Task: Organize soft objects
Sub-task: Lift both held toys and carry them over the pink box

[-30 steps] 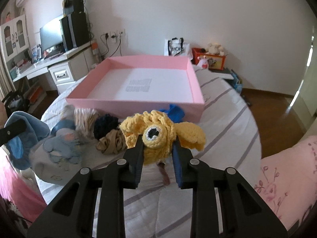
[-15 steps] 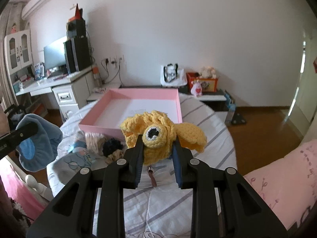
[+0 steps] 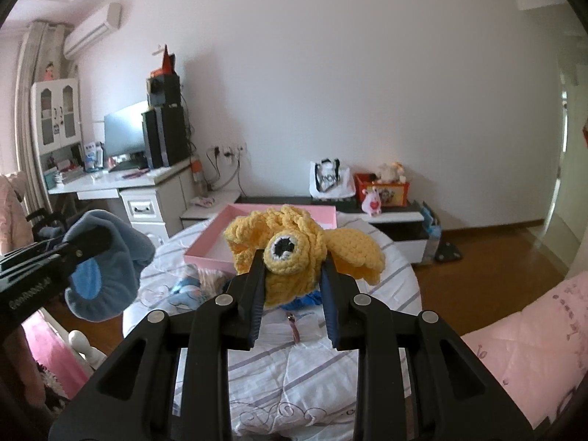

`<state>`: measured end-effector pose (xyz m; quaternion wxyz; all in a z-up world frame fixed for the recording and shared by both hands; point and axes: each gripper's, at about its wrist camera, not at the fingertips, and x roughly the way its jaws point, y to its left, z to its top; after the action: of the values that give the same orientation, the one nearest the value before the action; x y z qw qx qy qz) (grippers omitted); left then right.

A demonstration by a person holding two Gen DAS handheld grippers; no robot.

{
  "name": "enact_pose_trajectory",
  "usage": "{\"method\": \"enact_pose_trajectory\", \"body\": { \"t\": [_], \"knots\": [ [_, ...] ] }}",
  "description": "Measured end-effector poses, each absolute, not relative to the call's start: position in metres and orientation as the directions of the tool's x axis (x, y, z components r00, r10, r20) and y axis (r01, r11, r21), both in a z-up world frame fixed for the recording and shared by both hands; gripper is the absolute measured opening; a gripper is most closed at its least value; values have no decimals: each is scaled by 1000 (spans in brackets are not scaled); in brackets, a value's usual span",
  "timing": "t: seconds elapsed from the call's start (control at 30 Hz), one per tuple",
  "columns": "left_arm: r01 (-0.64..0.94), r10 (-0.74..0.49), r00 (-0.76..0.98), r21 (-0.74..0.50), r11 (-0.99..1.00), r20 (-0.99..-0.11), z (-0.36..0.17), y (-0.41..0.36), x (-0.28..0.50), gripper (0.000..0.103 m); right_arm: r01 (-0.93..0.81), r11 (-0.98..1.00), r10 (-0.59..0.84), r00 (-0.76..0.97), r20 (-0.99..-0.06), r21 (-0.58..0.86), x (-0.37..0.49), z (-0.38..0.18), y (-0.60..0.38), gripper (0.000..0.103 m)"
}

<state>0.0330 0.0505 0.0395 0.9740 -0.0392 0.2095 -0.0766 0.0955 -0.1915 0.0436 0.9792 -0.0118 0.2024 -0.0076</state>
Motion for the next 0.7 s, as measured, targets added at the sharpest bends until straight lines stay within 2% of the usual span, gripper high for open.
{"method": "enact_pose_trajectory", "body": {
  "t": [0.4,0.7],
  "knots": [
    [123,-140,933,-72,990,-333,42,46,-20,14,-9,998,-8,954,-300,-55,54,66,-179,27],
    [120,-137,937,-71,990,-322,36,45,-40,14,-14,998,-5,956,-293,-60,51,67,-175,28]
  ]
}}
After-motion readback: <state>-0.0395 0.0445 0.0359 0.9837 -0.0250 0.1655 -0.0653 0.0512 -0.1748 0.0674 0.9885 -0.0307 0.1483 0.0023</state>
